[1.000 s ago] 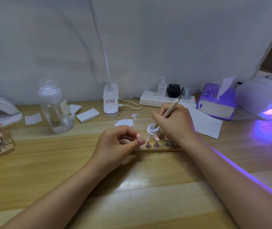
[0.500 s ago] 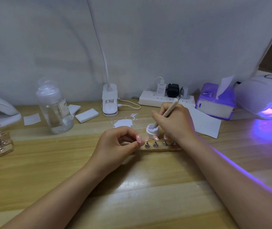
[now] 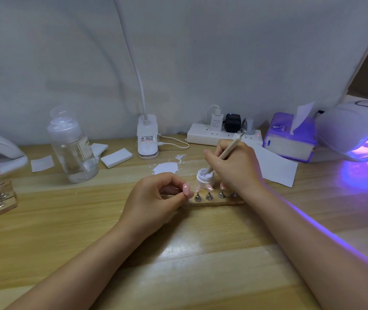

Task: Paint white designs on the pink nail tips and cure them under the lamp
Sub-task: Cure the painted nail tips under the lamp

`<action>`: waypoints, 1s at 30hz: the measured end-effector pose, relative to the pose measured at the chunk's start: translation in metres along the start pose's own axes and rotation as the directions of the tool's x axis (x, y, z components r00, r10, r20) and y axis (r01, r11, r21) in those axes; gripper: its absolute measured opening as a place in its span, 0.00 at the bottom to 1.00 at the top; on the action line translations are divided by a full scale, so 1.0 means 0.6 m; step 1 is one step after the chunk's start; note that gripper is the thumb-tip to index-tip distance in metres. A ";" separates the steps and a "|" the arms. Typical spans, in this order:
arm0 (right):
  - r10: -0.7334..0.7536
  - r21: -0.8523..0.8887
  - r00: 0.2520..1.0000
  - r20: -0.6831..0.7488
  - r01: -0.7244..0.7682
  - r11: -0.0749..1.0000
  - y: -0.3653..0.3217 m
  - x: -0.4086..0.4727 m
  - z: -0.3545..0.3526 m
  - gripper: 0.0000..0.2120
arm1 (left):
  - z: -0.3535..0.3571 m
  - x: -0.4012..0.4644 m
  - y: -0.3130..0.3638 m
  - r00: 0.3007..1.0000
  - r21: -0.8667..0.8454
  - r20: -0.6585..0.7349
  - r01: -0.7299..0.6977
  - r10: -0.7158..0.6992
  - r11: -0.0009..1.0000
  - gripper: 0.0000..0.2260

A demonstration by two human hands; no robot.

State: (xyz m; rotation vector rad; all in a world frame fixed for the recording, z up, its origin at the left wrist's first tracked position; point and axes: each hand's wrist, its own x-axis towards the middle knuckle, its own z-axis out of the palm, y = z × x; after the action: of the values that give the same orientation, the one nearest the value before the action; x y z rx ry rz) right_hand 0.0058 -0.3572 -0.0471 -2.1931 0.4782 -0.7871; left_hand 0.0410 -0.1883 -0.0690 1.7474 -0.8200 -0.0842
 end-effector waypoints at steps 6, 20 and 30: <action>0.003 -0.005 1.000 0.002 -0.003 1.000 -0.001 -0.001 0.000 0.16 | 0.000 -0.002 0.003 1.000 0.044 -0.015 0.009 -0.008 0.999 0.09; 0.015 0.010 1.000 0.010 -0.015 1.000 0.001 -0.001 -0.001 0.17 | 0.001 0.001 -0.002 1.000 0.054 -0.014 0.008 -0.007 0.998 0.08; 0.013 0.006 1.000 0.022 -0.013 1.000 -0.001 -0.002 -0.003 0.18 | 0.000 0.002 -0.005 1.000 0.008 0.005 0.004 -0.004 1.000 0.06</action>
State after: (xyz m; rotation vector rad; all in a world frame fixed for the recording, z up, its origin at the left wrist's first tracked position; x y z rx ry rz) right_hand 0.0035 -0.3570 -0.0461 -2.1881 0.4781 -0.7556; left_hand 0.0430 -0.1886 -0.0713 1.7574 -0.8220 -0.0883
